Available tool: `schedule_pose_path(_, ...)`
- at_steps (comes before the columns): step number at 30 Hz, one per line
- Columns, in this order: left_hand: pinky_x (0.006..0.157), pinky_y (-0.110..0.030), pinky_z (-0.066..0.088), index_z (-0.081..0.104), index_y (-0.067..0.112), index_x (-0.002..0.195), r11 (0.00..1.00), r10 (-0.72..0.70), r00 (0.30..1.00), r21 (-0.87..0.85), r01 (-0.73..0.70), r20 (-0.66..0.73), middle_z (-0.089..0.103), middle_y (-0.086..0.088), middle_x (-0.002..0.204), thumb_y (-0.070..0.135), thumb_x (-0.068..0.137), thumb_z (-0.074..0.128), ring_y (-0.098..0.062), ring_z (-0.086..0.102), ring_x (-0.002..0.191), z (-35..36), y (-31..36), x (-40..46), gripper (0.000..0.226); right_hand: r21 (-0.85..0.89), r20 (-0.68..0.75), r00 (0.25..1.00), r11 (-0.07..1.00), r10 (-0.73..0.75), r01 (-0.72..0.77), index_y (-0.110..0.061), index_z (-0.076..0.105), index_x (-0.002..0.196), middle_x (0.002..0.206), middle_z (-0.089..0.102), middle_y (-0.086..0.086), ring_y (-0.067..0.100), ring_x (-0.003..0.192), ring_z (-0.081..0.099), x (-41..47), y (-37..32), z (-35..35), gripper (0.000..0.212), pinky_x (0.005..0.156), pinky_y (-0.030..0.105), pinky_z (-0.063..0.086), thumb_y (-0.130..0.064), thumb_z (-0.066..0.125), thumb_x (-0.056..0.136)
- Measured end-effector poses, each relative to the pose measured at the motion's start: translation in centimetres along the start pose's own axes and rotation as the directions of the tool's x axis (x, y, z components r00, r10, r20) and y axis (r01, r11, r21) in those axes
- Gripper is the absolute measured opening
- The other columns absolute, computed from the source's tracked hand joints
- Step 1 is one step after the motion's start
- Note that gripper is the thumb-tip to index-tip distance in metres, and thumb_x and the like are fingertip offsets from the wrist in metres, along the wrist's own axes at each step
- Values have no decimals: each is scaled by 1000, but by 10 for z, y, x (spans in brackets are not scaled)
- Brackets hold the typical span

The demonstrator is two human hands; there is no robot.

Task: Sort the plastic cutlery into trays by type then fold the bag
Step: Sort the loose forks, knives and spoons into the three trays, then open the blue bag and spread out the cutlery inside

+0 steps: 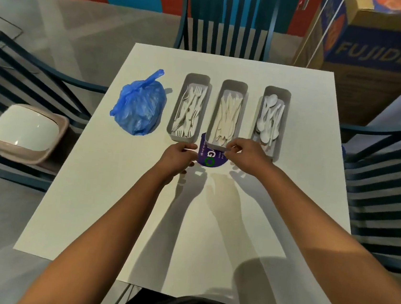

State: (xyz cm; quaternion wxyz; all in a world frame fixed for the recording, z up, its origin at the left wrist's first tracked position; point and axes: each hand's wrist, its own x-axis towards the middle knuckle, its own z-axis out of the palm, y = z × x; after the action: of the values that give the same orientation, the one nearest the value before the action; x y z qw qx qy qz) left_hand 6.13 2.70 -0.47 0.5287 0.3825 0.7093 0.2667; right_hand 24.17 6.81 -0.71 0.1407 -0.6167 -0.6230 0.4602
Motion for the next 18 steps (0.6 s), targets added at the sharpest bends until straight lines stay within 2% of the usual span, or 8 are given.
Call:
schedule_pose_path(4,63,-25,43,58,15,119,1000,22,999,-22,-23,-29,60,-2,93,10,90,51,-11,56,75,-42,-5,16,30,5,56,998,1000,-8,8,-10,63,112,102,55,3,19,98,53,20,-36,33,25,76,28,44,-17,59,89)
schedule_pose_path(6,64,-25,44,57,16,119,999,34,998,-35,-36,-46,60,2,91,12,91,51,-10,57,76,-64,-8,26,29,25,69,998,1000,-3,2,-10,64,112,100,58,2,18,93,54,29,-53,50,25,78,27,43,-16,59,88)
schedule_pose_path(8,64,-24,44,57,16,118,997,53,996,-46,-57,-73,59,4,89,14,91,52,-9,57,75,-90,-9,39,28,75,80,997,997,8,-14,-10,65,108,99,64,7,23,90,60,42,-72,69,23,79,32,49,-16,59,87)
schedule_pose_path(10,67,-24,44,57,14,119,995,67,992,-63,-74,-103,58,5,89,16,91,54,-10,57,77,-114,-8,54,28,94,98,995,995,15,-24,-11,65,104,91,64,7,22,83,62,57,-89,85,19,71,30,49,-16,57,88)
schedule_pose_path(12,74,-25,46,57,15,118,990,87,987,-103,-101,-132,60,3,98,19,91,56,-13,58,89,-137,-3,69,28,126,107,994,991,31,-45,-12,64,96,78,60,4,19,69,56,74,-105,98,13,62,28,45,-14,53,89)
schedule_pose_path(14,87,-28,46,59,17,114,983,115,978,-120,-137,-171,61,-1,114,21,91,57,-15,57,103,-159,4,85,24,198,107,992,976,67,-87,-14,61,90,76,58,7,21,64,52,91,-119,109,10,63,31,45,-15,51,91)
schedule_pose_path(16,93,-29,44,59,16,113,979,125,967,-129,-156,-222,60,-2,119,19,90,57,-15,56,107,-181,9,106,23,239,83,993,966,86,-104,-15,61,94,88,60,7,21,75,55,111,-133,124,11,69,30,45,-19,50,93)
schedule_pose_path(18,89,-25,43,59,12,117,979,114,956,-136,-155,-271,60,-2,116,17,90,58,-14,55,103,-200,11,127,28,237,68,993,965,95,-108,-15,60,112,109,60,5,21,98,57,128,-146,137,22,80,27,42,-23,49,95)
